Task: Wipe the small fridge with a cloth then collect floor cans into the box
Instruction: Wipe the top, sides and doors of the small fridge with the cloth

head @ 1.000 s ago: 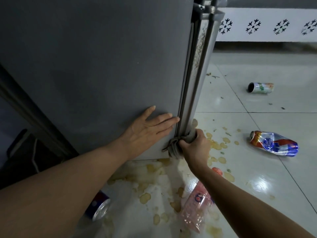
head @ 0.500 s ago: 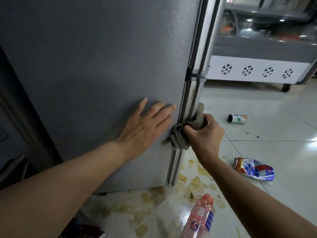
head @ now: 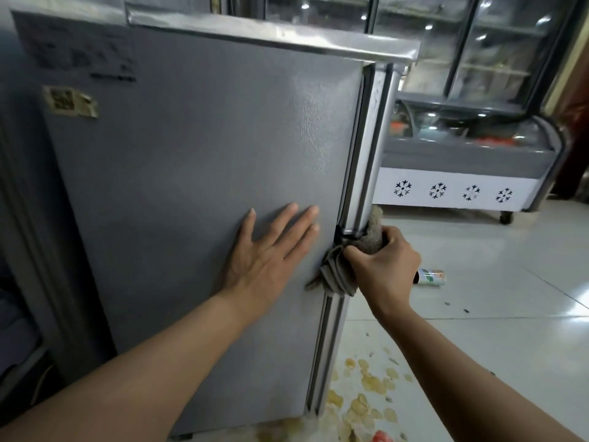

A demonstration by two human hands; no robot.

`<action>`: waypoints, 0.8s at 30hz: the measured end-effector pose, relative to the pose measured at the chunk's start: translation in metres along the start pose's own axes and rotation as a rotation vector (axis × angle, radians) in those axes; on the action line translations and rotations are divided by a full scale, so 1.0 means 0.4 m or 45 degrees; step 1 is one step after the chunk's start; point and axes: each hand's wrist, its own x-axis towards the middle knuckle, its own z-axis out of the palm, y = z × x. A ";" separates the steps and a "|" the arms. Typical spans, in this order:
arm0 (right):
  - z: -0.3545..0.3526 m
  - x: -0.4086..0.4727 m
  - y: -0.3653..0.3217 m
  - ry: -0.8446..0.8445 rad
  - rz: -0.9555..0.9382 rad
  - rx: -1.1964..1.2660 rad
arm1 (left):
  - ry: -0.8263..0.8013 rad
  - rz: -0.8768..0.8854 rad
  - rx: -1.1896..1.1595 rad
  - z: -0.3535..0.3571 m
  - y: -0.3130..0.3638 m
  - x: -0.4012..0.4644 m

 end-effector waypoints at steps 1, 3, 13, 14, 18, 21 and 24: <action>-0.001 0.001 -0.003 -0.011 0.009 -0.010 | 0.014 -0.003 -0.006 0.000 0.002 0.001; -0.007 0.004 -0.011 -0.040 0.002 -0.019 | 0.047 -0.005 -0.042 -0.001 0.005 0.002; -0.035 0.110 -0.140 0.058 0.032 0.047 | 0.212 0.066 -0.154 -0.124 -0.027 0.074; -0.042 0.114 -0.146 0.023 0.041 0.075 | 0.231 0.027 -0.190 -0.150 -0.036 0.097; -0.068 0.092 -0.143 -0.169 0.085 0.250 | 0.256 -0.152 -0.271 -0.251 -0.064 0.190; -0.072 0.066 -0.121 -0.376 0.031 0.359 | 0.210 -0.168 -0.310 -0.284 -0.080 0.257; -0.065 0.061 -0.094 -0.385 -0.089 0.250 | 0.150 -0.232 -0.288 -0.283 -0.100 0.320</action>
